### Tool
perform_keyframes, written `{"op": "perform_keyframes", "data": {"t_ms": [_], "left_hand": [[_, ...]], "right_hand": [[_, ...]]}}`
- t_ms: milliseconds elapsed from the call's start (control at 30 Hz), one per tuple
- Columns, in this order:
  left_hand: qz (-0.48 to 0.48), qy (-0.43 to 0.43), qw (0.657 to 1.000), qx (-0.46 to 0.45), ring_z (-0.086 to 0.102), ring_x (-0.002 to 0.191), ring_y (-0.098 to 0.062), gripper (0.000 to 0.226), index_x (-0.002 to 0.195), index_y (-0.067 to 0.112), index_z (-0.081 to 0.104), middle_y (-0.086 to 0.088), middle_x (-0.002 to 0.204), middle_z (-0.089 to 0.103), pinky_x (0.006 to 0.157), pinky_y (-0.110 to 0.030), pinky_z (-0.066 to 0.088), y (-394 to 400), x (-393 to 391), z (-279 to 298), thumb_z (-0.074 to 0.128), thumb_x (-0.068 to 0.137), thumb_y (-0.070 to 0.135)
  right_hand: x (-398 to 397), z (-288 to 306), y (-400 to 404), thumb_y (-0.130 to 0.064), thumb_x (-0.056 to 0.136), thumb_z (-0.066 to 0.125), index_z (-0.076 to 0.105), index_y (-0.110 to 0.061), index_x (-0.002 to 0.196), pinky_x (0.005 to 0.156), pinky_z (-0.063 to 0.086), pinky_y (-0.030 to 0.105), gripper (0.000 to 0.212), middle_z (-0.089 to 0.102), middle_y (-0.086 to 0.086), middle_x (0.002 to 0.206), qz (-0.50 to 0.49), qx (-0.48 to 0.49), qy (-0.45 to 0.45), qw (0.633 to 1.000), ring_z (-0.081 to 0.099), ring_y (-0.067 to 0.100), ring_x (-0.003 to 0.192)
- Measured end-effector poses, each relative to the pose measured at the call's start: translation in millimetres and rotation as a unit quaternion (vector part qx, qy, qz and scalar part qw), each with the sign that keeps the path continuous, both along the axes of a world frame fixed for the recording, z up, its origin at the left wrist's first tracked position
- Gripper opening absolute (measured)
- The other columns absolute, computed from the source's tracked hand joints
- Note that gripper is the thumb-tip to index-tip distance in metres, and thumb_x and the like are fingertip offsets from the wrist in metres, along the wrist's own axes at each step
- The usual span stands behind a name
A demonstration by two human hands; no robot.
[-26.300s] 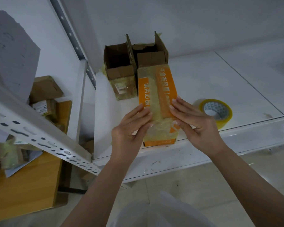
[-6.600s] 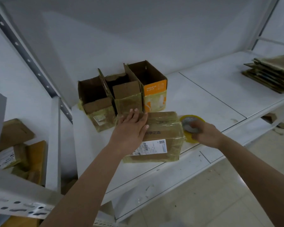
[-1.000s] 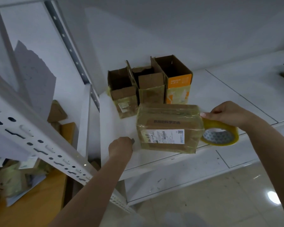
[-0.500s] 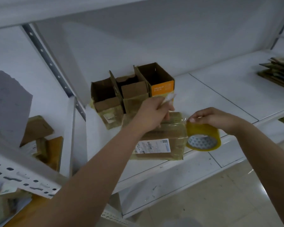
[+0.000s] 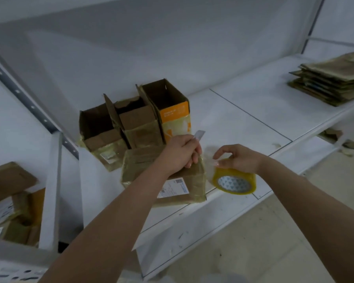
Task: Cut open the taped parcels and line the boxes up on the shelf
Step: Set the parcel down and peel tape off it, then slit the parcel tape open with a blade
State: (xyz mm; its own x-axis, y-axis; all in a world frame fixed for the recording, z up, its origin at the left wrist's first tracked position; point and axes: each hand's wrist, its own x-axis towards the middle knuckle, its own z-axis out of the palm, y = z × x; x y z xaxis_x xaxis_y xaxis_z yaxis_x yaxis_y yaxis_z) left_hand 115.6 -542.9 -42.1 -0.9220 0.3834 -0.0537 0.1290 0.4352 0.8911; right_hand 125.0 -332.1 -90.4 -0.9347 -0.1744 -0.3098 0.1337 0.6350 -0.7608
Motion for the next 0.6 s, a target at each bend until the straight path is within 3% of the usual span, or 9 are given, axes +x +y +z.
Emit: {"op": "perform_keyframes", "data": {"t_ms": [67,200,300,400,500,533,600], "left_hand": [[-0.015,-0.004,1.000,-0.018,0.046,0.040,-0.007,0.038,0.074,0.009,0.059,0.004,0.052,0.057,0.048,-0.016,0.042,-0.8,0.3,1.3,0.039,0.105,0.021],[-0.077,-0.005,0.990,-0.120,0.055,0.051,-0.006,0.039,0.070,0.016,0.061,0.007,0.061,0.060,0.066,-0.025,0.051,2.4,-1.4,12.7,0.044,0.103,0.027],[-0.097,-0.019,0.974,-0.204,0.058,0.055,-0.009,0.039,0.068,0.016,0.060,0.002,0.069,0.062,0.062,-0.023,0.051,10.9,-2.7,26.2,0.045,0.102,0.030],[-0.112,-0.027,0.945,-0.306,0.060,0.056,-0.015,0.035,0.073,0.012,0.061,-0.006,0.075,0.065,0.055,-0.023,0.049,25.5,-3.4,36.9,0.044,0.101,0.024],[-0.115,-0.033,0.906,-0.407,0.063,0.060,-0.022,0.030,0.098,0.002,0.066,-0.019,0.087,0.070,0.057,-0.028,0.054,42.0,-5.5,42.3,0.040,0.099,0.015],[-0.114,-0.029,0.894,-0.431,0.063,0.059,-0.023,0.030,0.104,0.001,0.065,-0.018,0.084,0.069,0.059,-0.029,0.056,47.1,-4.9,44.0,0.039,0.099,0.015],[-0.122,0.003,0.867,-0.484,0.062,0.055,-0.020,0.030,0.096,0.003,0.062,-0.011,0.073,0.062,0.058,-0.030,0.055,56.6,-2.7,46.6,0.037,0.100,0.018]], "right_hand": [[-0.2,1.9,4.0,-0.048,0.081,0.073,0.069,-0.030,0.101,0.060,0.051,0.015,0.028,0.071,-0.005,0.091,0.003,-0.005,0.005,1.000,0.069,0.010,0.078],[1.5,18.5,18.2,-0.039,0.088,0.069,0.076,-0.032,0.099,0.074,0.055,0.020,0.015,0.074,-0.006,0.095,0.014,-0.043,0.026,0.999,0.070,0.014,0.091],[0.6,28.2,20.3,-0.032,0.089,0.070,0.079,-0.029,0.097,0.078,0.053,0.021,0.012,0.075,-0.004,0.093,0.008,-0.022,0.041,0.999,0.068,0.012,0.091],[-0.4,36.2,17.1,-0.032,0.089,0.070,0.079,-0.027,0.095,0.088,0.052,0.033,0.012,0.075,-0.002,0.094,0.000,0.056,0.078,0.995,0.065,0.015,0.095],[1.9,43.8,12.0,-0.035,0.089,0.067,0.079,-0.033,0.094,0.089,0.052,0.035,0.013,0.072,-0.010,0.096,-0.007,0.126,0.111,0.986,0.063,0.013,0.096],[2.2,45.0,10.2,-0.036,0.089,0.066,0.078,-0.034,0.094,0.088,0.052,0.035,0.014,0.072,-0.011,0.099,-0.005,0.142,0.118,0.983,0.062,0.013,0.097],[2.2,45.2,6.4,-0.037,0.089,0.065,0.078,-0.033,0.094,0.085,0.051,0.032,0.015,0.072,-0.010,0.102,-0.004,0.160,0.131,0.978,0.062,0.014,0.098]]}}
